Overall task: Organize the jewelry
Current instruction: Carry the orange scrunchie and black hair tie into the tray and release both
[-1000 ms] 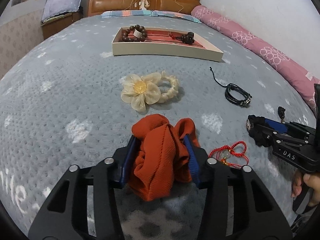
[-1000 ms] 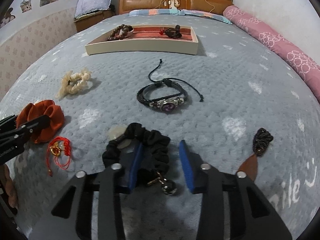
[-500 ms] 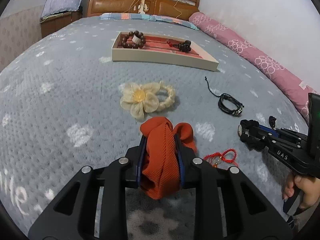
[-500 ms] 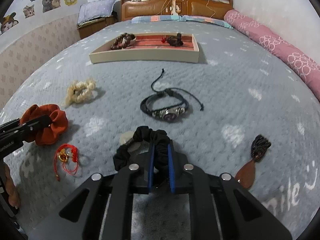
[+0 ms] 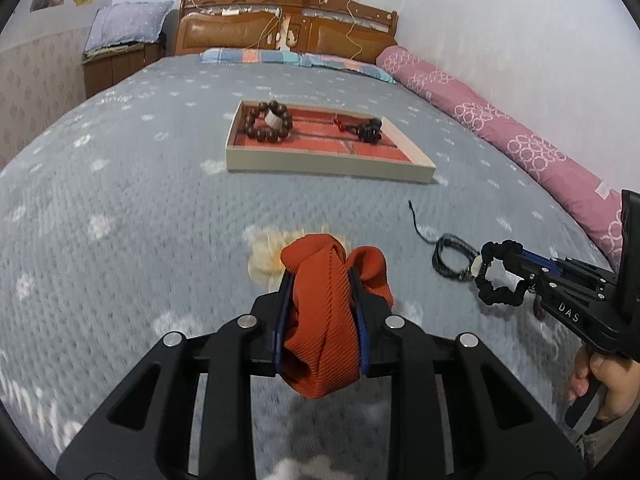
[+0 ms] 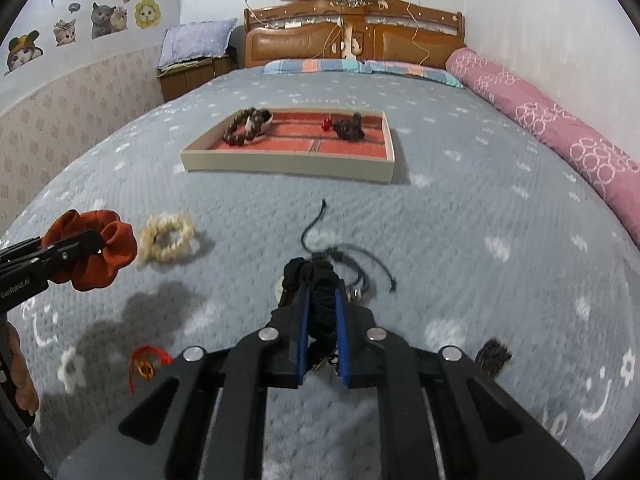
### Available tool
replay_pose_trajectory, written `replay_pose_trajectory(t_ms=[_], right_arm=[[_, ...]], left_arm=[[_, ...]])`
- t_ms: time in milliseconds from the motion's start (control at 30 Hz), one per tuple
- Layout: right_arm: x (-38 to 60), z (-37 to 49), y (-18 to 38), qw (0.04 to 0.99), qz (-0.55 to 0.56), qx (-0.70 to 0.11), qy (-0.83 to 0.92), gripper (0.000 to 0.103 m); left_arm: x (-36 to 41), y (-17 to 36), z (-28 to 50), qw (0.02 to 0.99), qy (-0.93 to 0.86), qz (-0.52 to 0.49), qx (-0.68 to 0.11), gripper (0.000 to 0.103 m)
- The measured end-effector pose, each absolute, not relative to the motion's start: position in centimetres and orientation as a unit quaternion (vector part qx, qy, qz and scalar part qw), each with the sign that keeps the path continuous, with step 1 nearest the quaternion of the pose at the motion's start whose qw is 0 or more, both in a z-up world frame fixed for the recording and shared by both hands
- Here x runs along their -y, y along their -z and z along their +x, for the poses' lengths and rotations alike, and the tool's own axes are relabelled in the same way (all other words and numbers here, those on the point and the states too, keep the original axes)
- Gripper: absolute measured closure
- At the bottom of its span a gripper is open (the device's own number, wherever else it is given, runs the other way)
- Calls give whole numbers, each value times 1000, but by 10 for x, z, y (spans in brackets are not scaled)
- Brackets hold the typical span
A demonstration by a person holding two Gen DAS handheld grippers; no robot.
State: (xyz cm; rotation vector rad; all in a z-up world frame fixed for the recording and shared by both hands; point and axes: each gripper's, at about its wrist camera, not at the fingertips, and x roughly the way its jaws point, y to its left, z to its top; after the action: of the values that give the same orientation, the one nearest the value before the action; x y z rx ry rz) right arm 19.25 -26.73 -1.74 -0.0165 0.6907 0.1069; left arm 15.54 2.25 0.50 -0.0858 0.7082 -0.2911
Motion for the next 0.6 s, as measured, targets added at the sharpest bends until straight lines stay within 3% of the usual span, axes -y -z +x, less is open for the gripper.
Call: replay_pose_trajectory(t_ms=[600], right_arm=[[264,291,-38,956,-21,-288,-43,91]], left_arm=[[-18,-59,258,943,132,-24,-304,78]])
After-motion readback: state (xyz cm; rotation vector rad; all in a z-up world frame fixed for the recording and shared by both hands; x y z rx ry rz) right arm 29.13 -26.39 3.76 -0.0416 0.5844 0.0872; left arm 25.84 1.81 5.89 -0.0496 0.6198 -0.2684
